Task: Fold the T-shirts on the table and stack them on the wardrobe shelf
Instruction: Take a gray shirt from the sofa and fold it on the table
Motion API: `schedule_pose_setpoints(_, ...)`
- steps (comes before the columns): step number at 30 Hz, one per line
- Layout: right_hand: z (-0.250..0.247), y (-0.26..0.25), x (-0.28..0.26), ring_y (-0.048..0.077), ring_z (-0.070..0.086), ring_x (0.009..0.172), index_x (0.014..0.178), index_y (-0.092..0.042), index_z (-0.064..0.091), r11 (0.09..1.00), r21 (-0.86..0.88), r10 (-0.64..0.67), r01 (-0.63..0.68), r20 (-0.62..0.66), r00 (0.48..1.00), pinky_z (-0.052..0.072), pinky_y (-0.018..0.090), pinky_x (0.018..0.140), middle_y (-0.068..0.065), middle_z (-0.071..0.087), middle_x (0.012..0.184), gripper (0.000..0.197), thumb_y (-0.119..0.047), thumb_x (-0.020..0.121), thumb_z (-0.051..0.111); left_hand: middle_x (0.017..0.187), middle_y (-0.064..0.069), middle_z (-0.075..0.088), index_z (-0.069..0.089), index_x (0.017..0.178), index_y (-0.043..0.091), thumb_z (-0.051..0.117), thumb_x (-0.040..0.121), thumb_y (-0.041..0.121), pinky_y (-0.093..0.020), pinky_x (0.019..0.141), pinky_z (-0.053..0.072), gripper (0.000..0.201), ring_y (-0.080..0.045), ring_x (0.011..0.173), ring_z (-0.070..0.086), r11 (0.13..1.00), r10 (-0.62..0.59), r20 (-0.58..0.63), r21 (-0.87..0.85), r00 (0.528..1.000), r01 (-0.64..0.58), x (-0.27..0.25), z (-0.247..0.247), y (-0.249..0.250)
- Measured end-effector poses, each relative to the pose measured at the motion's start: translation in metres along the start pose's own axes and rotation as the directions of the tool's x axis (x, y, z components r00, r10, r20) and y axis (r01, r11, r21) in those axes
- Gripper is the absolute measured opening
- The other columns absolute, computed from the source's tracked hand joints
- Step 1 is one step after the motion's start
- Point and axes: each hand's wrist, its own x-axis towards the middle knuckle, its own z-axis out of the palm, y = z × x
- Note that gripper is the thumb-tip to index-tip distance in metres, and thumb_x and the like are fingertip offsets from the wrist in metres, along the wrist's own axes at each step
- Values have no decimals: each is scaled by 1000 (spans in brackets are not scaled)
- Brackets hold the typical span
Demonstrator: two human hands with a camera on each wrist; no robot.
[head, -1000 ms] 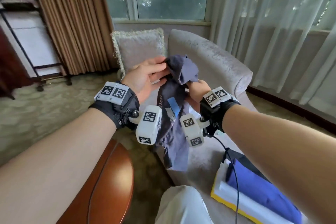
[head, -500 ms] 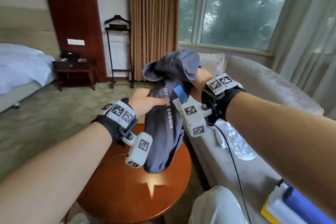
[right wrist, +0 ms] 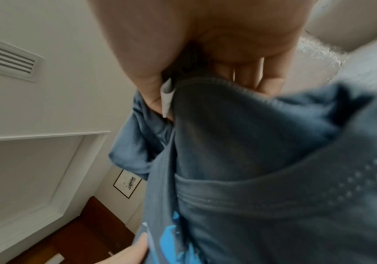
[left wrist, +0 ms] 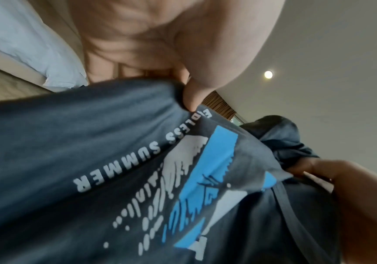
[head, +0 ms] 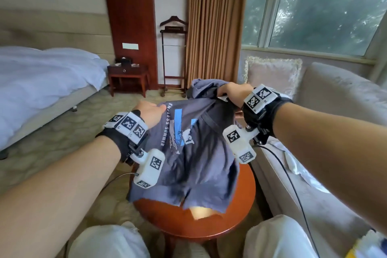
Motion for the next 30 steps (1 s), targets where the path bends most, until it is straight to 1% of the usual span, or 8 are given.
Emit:
schedule_pose_setpoints(3, 5, -5, -3, 31, 59, 116, 108, -14, 64, 997, 43, -61, 60, 8, 998, 51, 47, 97, 13, 62, 126, 55, -36, 58, 70, 67, -5, 55, 66, 79, 2, 69, 89, 20, -17, 57, 47, 20, -17, 65, 55, 1000, 28, 130, -12, 991, -27, -8, 8, 10)
schedule_pose_setpoints(5, 9, -6, 7, 33, 63, 105, 100, -14, 62, 993, 99, -68, 60, 73, 995, 53, 48, 92, 19, 63, 121, 46, -35, 60, 70, 99, -2, 64, 71, 102, 5, 77, 76, 26, -30, 94, 48, 33, -22, 97, 61, 997, 74, 233, 3, 970, -77, -14, 17, 17)
schedule_pose_setpoints(7, 13, -11, 0, 36, 63, 91, 105, -8, 60, 995, 101, -13, 3, 100, 995, 52, 50, 85, 27, 62, 109, 49, -36, 67, 72, 115, 6, 64, 67, 109, 16, 83, 60, 37, -40, 103, 44, 56, -16, 109, 59, 991, 136, 334, -32, 933, -133, -22, 25, 23)
schedule_pose_setpoints(11, 10, -3, 0, 29, 70, 88, 113, -2, 63, 980, 194, -66, 41, 121, 990, 56, 42, 85, 17, 72, 100, 47, -37, 82, 72, 92, 3, 74, 69, 107, 9, 82, 76, 16, -15, 70, 54, 34, 2, 80, 69, 948, 280, 437, -266, 855, -175, -30, 41, 35)
schedule_pose_setpoints(14, 5, 13, 11, 26, 72, 86, 112, -3, 65, 980, 185, -101, 77, 121, 988, 59, 38, 79, 14, 73, 98, 50, -40, 80, 76, 65, 2, 66, 71, 88, 2, 71, 87, 12, -12, 46, 46, 10, 3, 47, 60, 935, 318, 287, -253, 904, -248, -32, 54, 43)
schedule_pose_setpoints(22, 2, 49, 37, 30, 68, 98, 109, -16, 64, 965, -260, 69, 11, 295, 953, 57, 46, 80, 5, 70, 106, 84, -26, 33, 99, 74, -19, 61, 55, 66, 1, 63, 92, 6, -25, 49, 57, 28, -25, 60, 62, 851, 129, 114, -523, 985, -51, -16, 79, 46)
schedule_pose_setpoints(26, 1, 43, 19, 22, 60, 91, 115, -8, 61, 740, -662, -37, 118, 135, 990, 47, 28, 73, 7, 61, 105, 38, -33, 87, 69, 82, -24, 66, 56, 66, 6, 73, 85, 11, -39, 60, 61, 26, -32, 69, 67, 902, 66, 47, -429, 997, -40, -10, 83, 40)
schedule_pose_setpoints(30, 2, 40, 18, 26, 54, 121, 130, -10, 57, 673, -715, -134, 192, 138, 981, 43, 26, 88, 6, 58, 131, 38, -27, 96, 55, 108, -7, 60, 52, 100, 18, 86, 65, 27, -34, 83, 51, 50, -27, 98, 59, 990, 83, -40, -111, 996, -87, -15, 81, 40)
